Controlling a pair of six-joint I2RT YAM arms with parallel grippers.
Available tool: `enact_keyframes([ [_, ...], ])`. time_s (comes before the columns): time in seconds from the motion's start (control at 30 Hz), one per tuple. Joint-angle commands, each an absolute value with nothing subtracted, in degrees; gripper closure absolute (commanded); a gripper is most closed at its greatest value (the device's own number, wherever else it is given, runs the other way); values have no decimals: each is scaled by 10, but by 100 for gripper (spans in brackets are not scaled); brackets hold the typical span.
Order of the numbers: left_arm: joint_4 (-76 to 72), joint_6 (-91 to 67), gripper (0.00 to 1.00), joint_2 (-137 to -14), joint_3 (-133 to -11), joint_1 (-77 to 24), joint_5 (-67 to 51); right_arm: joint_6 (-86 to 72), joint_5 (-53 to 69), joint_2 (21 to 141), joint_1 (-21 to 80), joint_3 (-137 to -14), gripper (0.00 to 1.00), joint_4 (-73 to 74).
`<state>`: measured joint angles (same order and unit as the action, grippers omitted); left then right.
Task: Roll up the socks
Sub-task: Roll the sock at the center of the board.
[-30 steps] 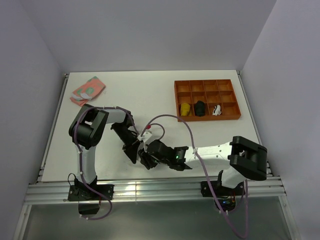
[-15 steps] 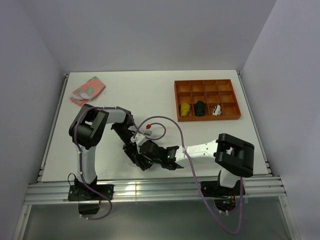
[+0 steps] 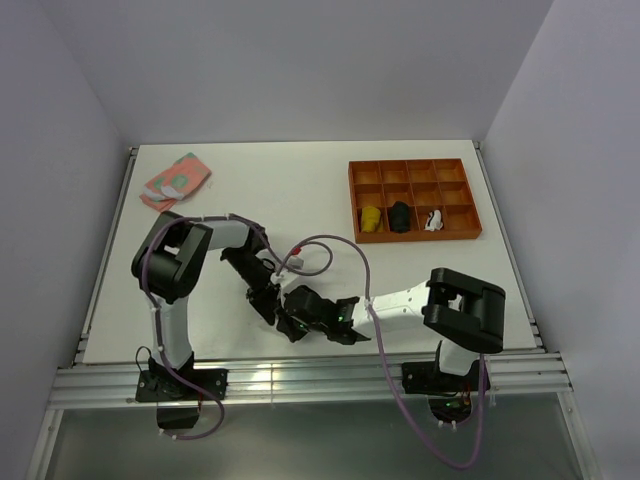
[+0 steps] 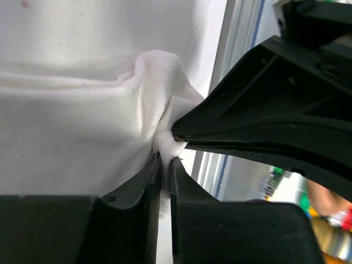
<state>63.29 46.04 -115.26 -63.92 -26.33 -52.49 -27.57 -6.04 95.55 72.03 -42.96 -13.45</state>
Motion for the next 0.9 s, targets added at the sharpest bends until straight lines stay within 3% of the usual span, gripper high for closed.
enact_keyframes([
  [0.0,542,427,85,-1086,-633,-258,-538,-329,-73,960,724,-399,99,-157],
  [0.07,520,404,81,-1051,-621,-250,-543,-342,-62,958,724,-393,99,-156],
  [0.47,253,263,78,-825,-478,-202,-436,-407,68,1002,660,-401,100,-134],
  [0.87,149,355,68,-652,-344,-202,-359,-416,223,1066,553,-446,100,-84],
])
